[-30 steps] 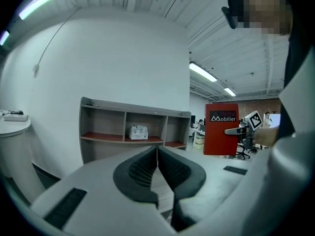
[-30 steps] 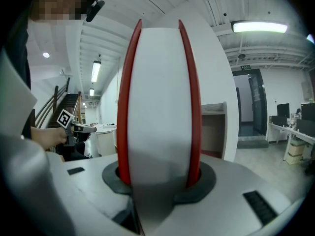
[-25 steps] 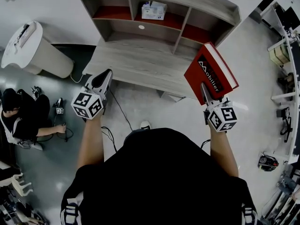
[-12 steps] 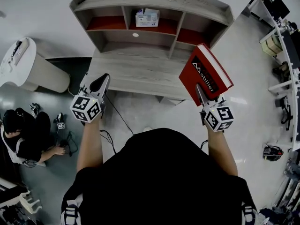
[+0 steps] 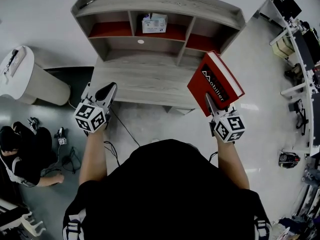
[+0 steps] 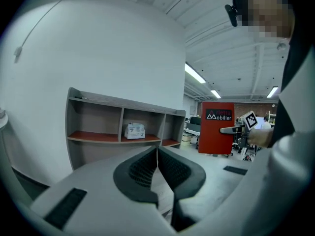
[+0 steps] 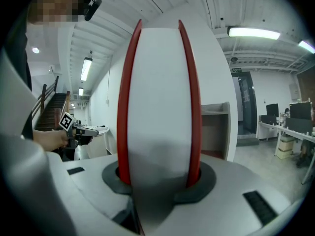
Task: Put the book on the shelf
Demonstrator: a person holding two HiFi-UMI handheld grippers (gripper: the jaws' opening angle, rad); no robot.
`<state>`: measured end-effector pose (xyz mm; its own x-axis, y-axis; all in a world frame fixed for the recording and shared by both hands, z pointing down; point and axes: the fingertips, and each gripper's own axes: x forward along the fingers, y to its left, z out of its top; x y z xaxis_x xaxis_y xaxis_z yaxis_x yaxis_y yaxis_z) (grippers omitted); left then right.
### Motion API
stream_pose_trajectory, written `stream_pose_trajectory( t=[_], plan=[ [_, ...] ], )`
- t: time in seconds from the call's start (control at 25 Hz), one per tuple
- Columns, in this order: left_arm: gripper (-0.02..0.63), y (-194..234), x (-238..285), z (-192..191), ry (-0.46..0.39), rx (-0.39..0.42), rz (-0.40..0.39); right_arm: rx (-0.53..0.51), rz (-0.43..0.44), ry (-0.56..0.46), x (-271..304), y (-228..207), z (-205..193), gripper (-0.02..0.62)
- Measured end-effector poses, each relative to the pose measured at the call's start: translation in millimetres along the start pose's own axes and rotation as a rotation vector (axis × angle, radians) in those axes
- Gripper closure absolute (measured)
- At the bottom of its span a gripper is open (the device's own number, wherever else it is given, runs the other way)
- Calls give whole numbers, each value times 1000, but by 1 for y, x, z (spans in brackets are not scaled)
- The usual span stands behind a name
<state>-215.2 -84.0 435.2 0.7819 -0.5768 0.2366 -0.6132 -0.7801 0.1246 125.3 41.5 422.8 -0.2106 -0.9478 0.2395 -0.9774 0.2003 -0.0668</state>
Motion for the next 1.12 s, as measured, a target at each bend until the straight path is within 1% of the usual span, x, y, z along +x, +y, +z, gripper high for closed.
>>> stream_pose_trajectory(
  t=[0.28,0.44,0.6,0.88,1.12],
  plan=[
    [583,1,-3,-4,-1,-29,-29,-2,-6,-5,0,6,1,423],
    [583,2,1,-1,0,-25,-31,0,-28,-22,-1,-1,6,423],
    [583,-2,3,-5,15,-16,-48,11,-39,-21,0,-6,1,423],
    [581,-1,-2,-8,27,0,-32,18,-42,-41,5,-9,-2,423],
    [581,3,6,-5,45,8,-30,29,-38,-40,17,-16,-2,423]
  ],
)
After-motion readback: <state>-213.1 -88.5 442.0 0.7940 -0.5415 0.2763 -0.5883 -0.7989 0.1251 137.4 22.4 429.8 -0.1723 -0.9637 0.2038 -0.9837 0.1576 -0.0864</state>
